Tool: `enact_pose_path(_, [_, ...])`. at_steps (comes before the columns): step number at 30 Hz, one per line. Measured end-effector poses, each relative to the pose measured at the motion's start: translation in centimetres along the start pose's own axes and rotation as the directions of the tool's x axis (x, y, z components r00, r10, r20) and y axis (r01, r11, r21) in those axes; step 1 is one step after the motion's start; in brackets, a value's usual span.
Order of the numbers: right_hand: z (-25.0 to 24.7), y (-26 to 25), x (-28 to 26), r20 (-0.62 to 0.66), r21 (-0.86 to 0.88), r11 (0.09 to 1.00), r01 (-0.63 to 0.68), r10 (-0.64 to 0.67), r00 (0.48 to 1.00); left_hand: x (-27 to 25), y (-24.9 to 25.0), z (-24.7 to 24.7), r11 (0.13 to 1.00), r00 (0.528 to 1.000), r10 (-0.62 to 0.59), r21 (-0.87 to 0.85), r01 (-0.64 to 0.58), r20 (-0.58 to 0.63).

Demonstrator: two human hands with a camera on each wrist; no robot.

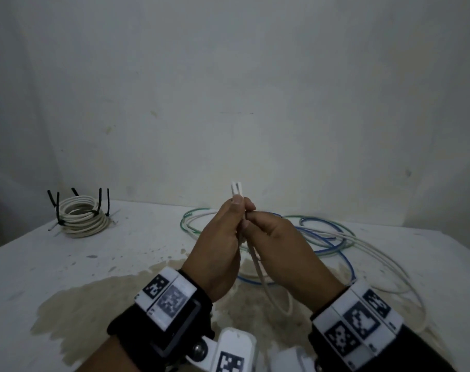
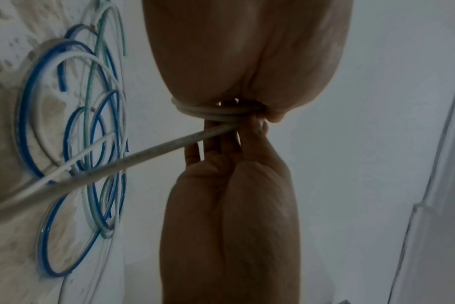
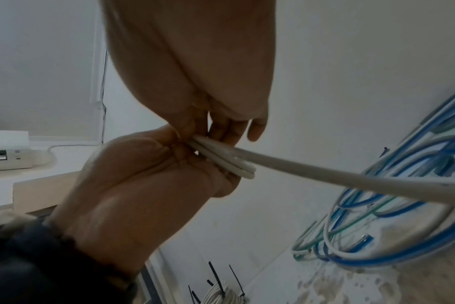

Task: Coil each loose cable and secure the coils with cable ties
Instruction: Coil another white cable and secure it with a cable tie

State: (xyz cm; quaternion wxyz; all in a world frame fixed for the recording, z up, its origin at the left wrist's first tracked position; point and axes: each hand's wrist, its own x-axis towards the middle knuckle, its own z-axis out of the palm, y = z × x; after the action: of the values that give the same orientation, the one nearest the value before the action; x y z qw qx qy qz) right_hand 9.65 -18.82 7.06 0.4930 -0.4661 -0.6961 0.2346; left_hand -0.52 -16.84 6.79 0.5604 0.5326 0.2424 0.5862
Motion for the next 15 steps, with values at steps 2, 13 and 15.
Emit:
enact_pose_path(2, [-0.6,-0.3,0.0,0.003,0.012,1.000,0.000,0.000,1.000,-0.1,0.1,-0.1,0.995,1.000,0.018,0.095,-0.020,0.019])
enact_pose_path(13, [-2.1,0.2,0.1,-0.029,0.189,0.981,-0.041,0.048,0.998,0.2,-0.3,0.7,0.985,0.991,0.077,0.164,-0.059,-0.106])
enact_pose_path(15, [-1.4,0.0,-0.2,-0.053,0.042,0.999,-0.004,0.006,0.999,0.4,-0.7,1.4,0.999,0.991,-0.039,-0.039,0.034,-0.129])
